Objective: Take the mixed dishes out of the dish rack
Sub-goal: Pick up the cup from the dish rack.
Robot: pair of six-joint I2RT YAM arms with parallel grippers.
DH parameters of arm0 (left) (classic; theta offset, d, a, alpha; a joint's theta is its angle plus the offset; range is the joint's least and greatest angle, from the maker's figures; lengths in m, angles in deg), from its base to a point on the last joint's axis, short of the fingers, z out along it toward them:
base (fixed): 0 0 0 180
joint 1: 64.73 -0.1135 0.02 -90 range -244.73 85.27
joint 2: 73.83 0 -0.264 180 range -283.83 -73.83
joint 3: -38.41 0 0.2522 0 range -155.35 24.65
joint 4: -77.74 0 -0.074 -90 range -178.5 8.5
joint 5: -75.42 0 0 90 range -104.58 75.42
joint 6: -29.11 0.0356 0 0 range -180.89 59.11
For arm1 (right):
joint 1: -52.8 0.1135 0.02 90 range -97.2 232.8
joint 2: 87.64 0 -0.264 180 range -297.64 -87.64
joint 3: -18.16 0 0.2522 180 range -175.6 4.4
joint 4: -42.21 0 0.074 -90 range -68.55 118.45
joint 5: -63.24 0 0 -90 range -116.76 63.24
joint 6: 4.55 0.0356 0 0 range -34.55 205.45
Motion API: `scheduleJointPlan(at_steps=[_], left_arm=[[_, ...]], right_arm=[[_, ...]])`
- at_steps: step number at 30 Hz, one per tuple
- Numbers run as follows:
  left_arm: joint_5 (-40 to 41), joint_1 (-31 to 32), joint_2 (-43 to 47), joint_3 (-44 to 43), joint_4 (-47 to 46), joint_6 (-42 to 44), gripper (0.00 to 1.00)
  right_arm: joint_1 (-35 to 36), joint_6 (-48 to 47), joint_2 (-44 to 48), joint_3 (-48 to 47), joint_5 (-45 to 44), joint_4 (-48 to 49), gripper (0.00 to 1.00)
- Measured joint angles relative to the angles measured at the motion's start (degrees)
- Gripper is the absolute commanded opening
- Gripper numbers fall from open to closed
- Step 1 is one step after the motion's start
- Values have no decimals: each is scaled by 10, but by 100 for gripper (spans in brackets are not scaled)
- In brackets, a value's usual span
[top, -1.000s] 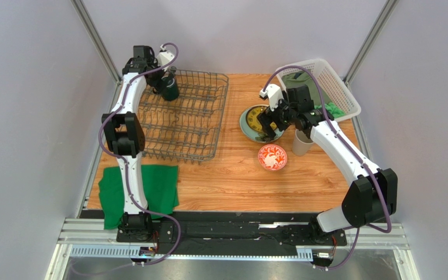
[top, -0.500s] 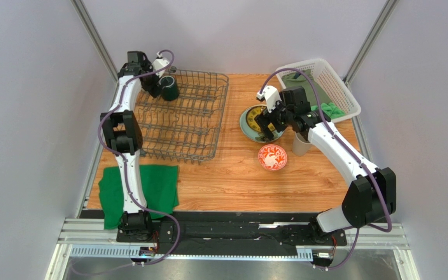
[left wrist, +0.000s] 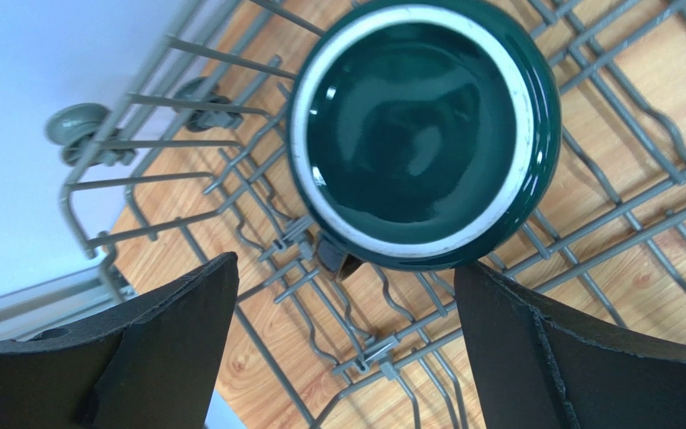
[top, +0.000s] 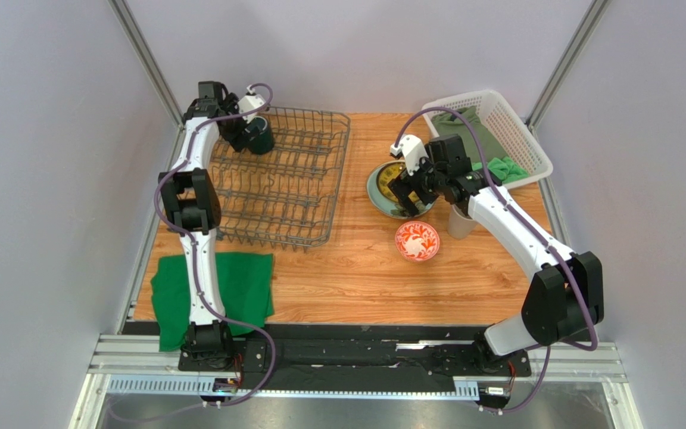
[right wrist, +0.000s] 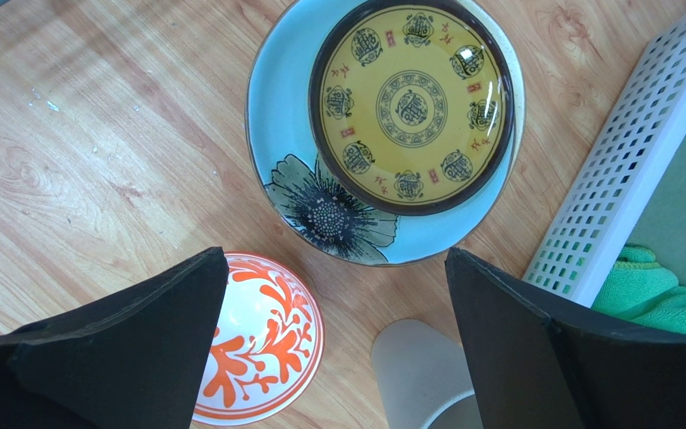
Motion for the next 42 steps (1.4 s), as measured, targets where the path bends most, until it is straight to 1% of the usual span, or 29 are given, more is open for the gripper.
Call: scheduleJointPlan(at_steps=[12,22,26,34,39,42], left_arm=[[-17,11,-24,-6,19,64,96],[-21,30,-27,-6,30,85,92],[-23,31,-19,13,24,85,89],[-23,36,-10,42,37,79,80],[-22,38,-6,54,49,75,70],[-21,40,-6,55,56,72,66]], right_arm=[[1,-4,-9,2,-2,2,99],[1,-8,-22,9,-6,3,99],[1,-10,-26,9,-8,3,99],[1,-15,-29,9,-8,3,99],[3,-15,-29,9,-8,3,99],[4,-17,-30,9,-8,3,99]])
